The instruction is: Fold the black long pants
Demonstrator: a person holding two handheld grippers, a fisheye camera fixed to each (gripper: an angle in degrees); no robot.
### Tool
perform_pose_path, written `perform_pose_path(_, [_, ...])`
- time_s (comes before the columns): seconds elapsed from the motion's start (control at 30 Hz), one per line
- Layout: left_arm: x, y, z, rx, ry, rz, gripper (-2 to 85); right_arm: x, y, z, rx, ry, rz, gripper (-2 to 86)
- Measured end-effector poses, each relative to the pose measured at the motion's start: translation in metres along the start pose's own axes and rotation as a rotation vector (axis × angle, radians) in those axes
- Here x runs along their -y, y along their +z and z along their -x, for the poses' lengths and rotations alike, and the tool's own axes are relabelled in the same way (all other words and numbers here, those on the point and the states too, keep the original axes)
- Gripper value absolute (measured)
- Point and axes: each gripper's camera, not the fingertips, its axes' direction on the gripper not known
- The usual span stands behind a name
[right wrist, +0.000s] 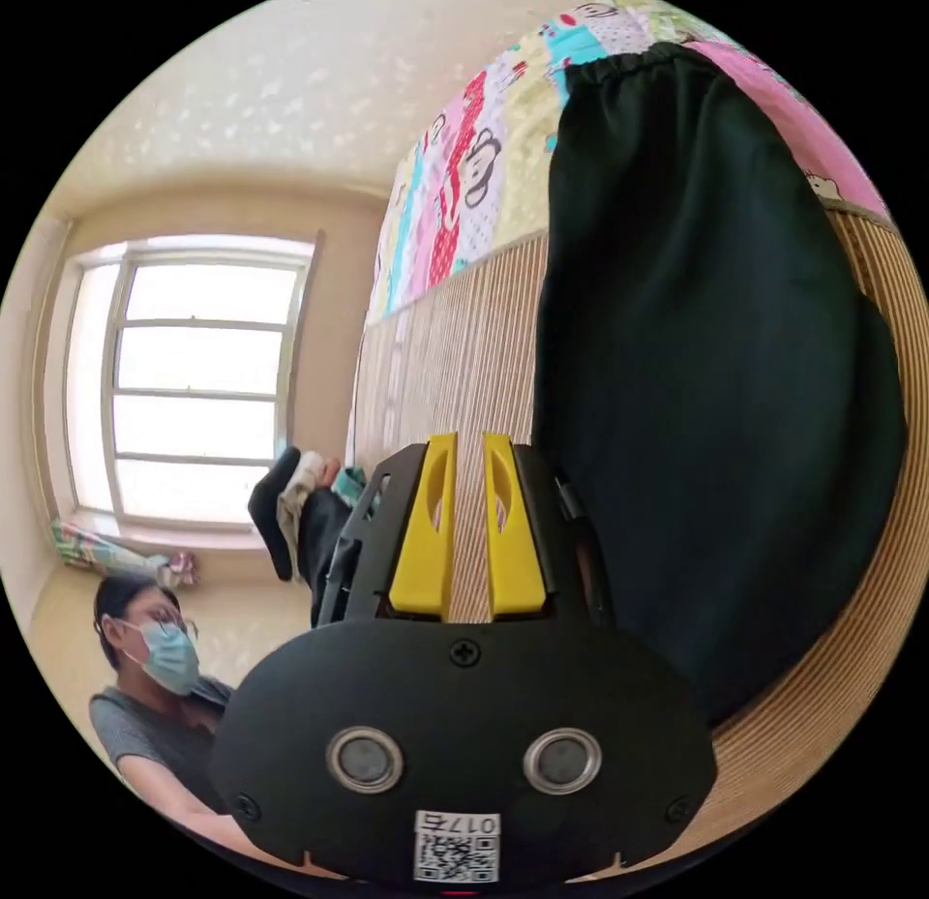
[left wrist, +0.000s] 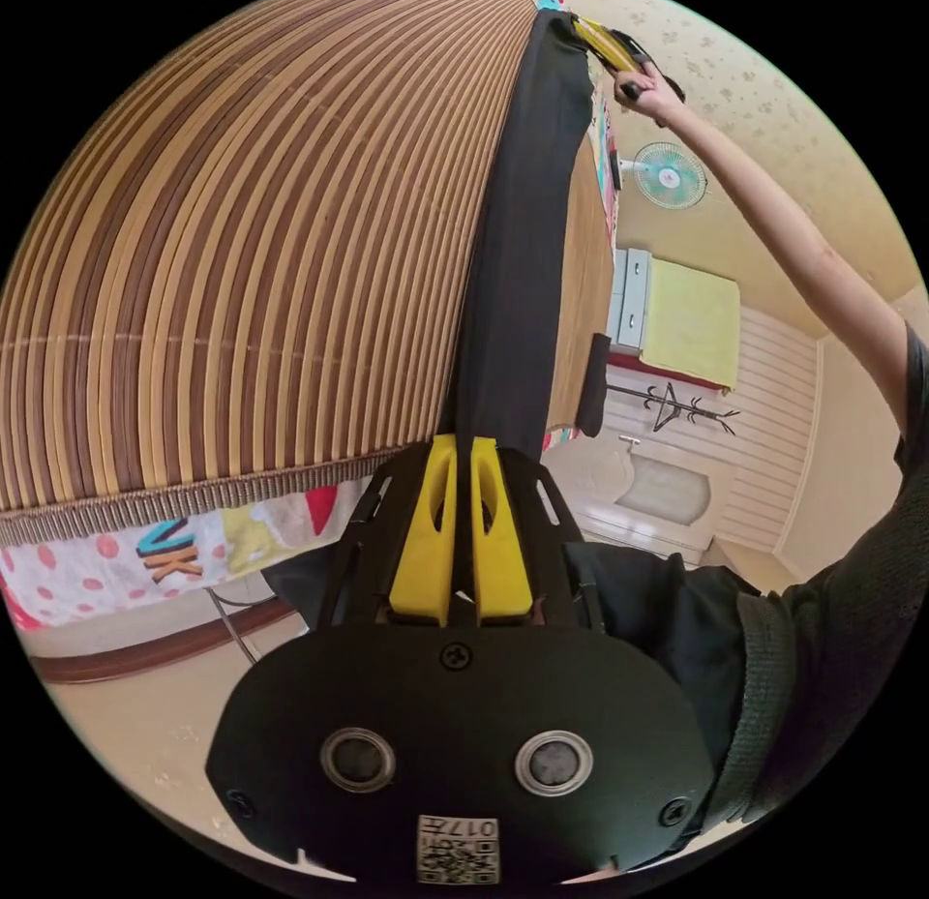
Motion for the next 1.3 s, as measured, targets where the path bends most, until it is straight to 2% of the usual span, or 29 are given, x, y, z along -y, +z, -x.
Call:
perform_pose_path(0.13, [0.009,0.003,-0.017,0.046,0.013,0.021,-0.5,-0.118,-0.012,-0.005,-0.289,-0.091,0.285,7.4])
perform_pose_path(0.17, [0.010,0.003,-0.019,0.047,0.009,0.025,-0.6,-0.159,-0.017,-0.014,-0.370,-0.081,0.327,7.6])
perform_pose_path(0.23, [0.016,0.005,-0.025,0.055,0.003,0.035,-0.6,-0.221,-0.028,-0.032,-0.412,-0.016,0.339,7.8])
perform_pose_path(0.4, [0.031,0.017,-0.041,0.134,0.024,0.068,-0.6,-0.354,-0.045,-0.086,-0.313,0.206,0.203,7.8])
perform_pose_path(0.47, [0.039,0.021,-0.049,0.166,0.020,0.094,-0.6,-0.400,-0.056,-0.104,-0.168,0.302,0.000,8.0])
perform_pose_path(0.63, [0.054,0.030,-0.073,0.257,0.008,0.127,-0.6,-0.443,-0.065,-0.129,-0.002,0.370,-0.080,8.8])
perform_pose_path(0.83, [0.077,0.048,-0.084,0.273,-0.018,0.184,-0.6,-0.452,-0.091,-0.148,-0.062,0.251,0.132,8.4])
perform_pose_path(1.07, [0.094,0.055,-0.094,0.281,-0.028,0.222,-0.7,-0.463,-0.070,-0.156,0.004,0.186,0.221,4.4])
perform_pose_path(1.17, [0.092,0.044,-0.103,0.190,-0.012,0.232,-0.6,-0.472,-0.087,-0.156,0.179,0.159,0.148,3.4])
perform_pose_path(1.23, [0.080,0.027,-0.115,0.009,0.056,0.178,-0.6,-0.479,-0.109,-0.149,0.240,0.124,0.094,3.1])
perform_pose_path(1.3, [0.070,0.018,-0.124,-0.074,0.097,0.124,-0.6,-0.486,-0.135,-0.139,0.242,0.090,0.034,2.9])
